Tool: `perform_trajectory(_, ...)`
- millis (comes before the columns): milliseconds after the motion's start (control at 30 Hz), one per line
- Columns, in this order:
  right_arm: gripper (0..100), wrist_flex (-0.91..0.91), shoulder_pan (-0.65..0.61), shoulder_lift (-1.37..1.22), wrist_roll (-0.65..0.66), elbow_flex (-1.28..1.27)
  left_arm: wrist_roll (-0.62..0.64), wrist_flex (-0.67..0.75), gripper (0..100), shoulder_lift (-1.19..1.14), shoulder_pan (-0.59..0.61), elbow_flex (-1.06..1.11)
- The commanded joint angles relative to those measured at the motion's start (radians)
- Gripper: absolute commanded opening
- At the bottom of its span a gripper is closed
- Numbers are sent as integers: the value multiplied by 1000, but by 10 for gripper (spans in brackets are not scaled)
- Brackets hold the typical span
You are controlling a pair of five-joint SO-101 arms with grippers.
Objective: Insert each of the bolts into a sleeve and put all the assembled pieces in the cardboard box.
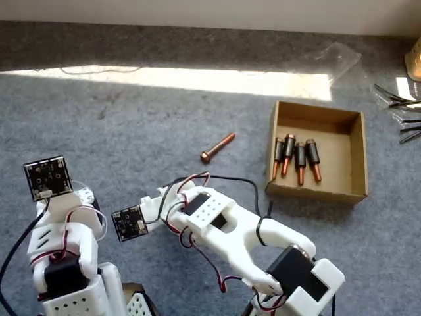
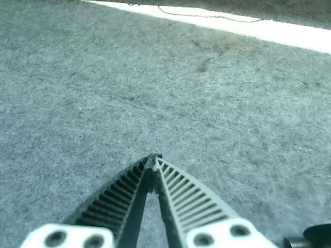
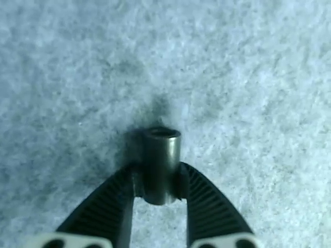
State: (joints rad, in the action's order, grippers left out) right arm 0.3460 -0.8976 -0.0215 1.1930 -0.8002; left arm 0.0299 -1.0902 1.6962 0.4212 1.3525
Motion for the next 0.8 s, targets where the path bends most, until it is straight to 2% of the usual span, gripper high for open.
perform_trajectory(0,5,-27,38,-13,11,24,-8,80,7,4,16,13)
perform_trajectory(133,5,-27,73,58,6,24,-8,78,7,4,16,18)
perform_trajectory(300,5,-18,67,294,6,4,-8,81,7,4,16,19)
perform_trajectory(600,5,15,88,766,6,-159,-8,83,7,4,16,21)
perform_trajectory(767,5,15,90,935,6,-272,-8,83,7,4,16,22)
